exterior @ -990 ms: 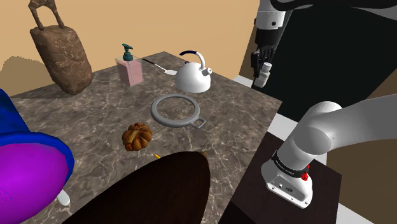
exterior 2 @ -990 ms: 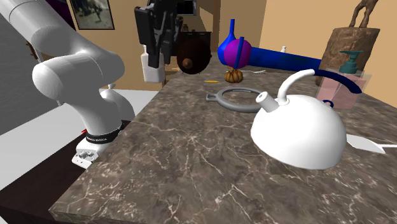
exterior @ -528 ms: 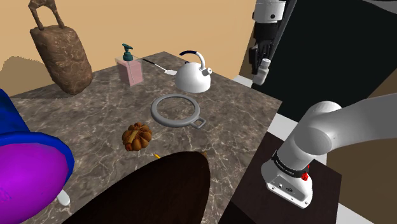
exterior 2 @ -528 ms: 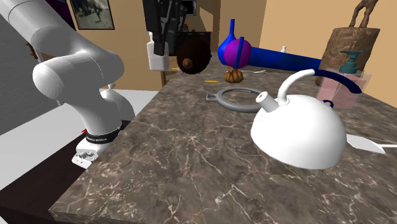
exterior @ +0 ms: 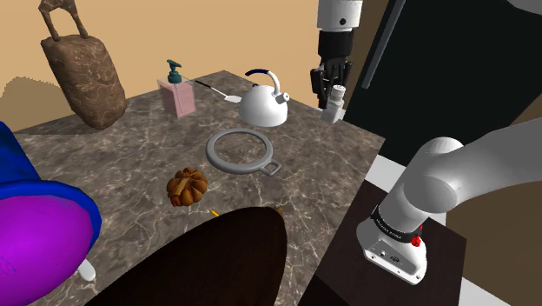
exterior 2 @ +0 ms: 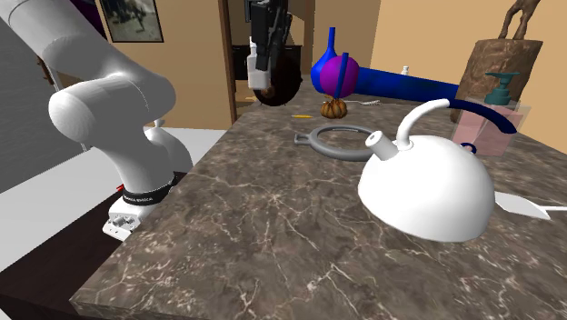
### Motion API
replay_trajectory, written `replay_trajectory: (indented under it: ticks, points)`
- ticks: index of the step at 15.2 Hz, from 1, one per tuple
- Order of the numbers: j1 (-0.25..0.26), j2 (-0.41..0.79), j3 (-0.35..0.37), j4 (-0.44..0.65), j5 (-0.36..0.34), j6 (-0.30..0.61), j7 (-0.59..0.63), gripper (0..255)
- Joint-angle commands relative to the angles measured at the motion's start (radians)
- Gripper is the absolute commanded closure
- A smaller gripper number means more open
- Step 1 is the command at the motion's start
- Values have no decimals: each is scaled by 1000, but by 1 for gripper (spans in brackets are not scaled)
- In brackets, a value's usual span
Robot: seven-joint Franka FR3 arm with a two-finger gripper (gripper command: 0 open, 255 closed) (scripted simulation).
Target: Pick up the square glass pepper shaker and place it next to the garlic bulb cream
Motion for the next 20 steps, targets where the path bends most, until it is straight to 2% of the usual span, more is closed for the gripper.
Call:
replay_trajectory:
  ticks: [1, 11, 19, 20]
  points:
    - [13, 34, 41, 33, 30, 4, 50, 255]
    - [64, 249, 238, 226, 115, 53, 293, 255]
    - [102, 492, 388, 456, 85, 79, 507, 255]
    - [103, 491, 387, 441, 86, 92, 505, 255]
